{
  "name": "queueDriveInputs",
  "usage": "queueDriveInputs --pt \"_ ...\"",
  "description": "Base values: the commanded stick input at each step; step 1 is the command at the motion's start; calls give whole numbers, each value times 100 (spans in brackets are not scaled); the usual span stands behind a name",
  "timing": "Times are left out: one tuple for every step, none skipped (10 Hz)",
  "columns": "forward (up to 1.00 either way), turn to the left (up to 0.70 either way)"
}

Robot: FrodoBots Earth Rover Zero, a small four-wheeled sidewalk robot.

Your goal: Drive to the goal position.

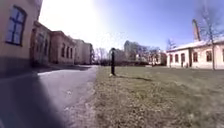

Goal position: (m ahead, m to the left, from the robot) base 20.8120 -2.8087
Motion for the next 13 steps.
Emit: queueDriveInputs --pt "85 0" --pt "85 0" --pt "85 0" --pt "85 0" --pt "85 0" --pt "85 0" --pt "85 0" --pt "85 0" --pt "85 0" --pt "85 0" --pt "85 0" --pt "85 0" --pt "85 0"
